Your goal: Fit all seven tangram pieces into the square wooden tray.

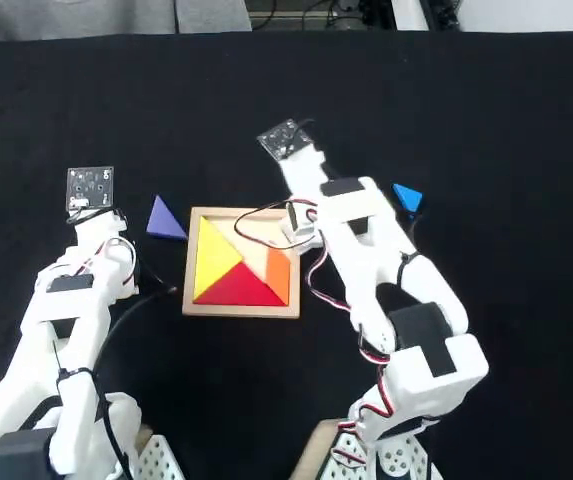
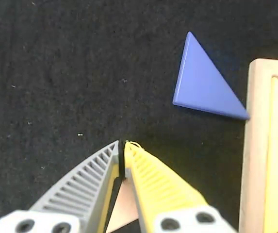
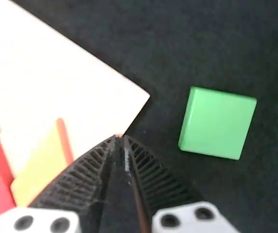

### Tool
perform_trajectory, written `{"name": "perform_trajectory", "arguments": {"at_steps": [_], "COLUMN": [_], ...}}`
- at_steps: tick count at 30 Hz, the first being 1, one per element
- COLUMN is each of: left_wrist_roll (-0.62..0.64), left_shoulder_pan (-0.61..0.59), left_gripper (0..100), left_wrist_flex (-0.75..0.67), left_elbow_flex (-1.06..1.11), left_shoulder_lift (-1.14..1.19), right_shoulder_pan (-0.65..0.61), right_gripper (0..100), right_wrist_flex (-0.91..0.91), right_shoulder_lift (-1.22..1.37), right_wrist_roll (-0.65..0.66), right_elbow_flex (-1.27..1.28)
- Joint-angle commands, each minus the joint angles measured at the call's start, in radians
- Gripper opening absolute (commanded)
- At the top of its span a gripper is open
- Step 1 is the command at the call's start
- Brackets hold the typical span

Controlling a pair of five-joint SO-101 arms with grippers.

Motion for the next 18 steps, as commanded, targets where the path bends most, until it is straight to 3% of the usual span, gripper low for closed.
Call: {"name": "perform_trajectory", "arguments": {"at_steps": [1,9,12,14,16,18], "left_wrist_roll": [0.014,0.014,0.029,0.121,0.199,0.193], "left_shoulder_pan": [0.004,0.004,-0.05,-0.134,-0.202,-0.208], "left_gripper": [3,3,3,3,3,3], "left_wrist_flex": [-0.018,-0.021,-0.021,-0.023,-0.02,-0.017], "left_elbow_flex": [-0.039,-0.045,-0.047,-0.062,-0.087,-0.082], "left_shoulder_lift": [-0.011,-0.005,-0.012,-0.014,-0.002,-0.002], "right_shoulder_pan": [0.005,0.101,0.032,-0.038,-0.083,-0.084], "right_gripper": [1.1,1.1,1.1,1.1,1.1,1.1], "right_wrist_flex": [-0.009,0.095,0.141,0.213,0.295,0.362], "right_shoulder_lift": [-0.027,-0.254,-0.335,-0.352,-0.352,-0.341], "right_wrist_roll": [0.011,0.014,0.094,0.138,0.143,0.143], "right_elbow_flex": [-0.051,-0.071,-0.097,-0.16,-0.246,-0.329]}}
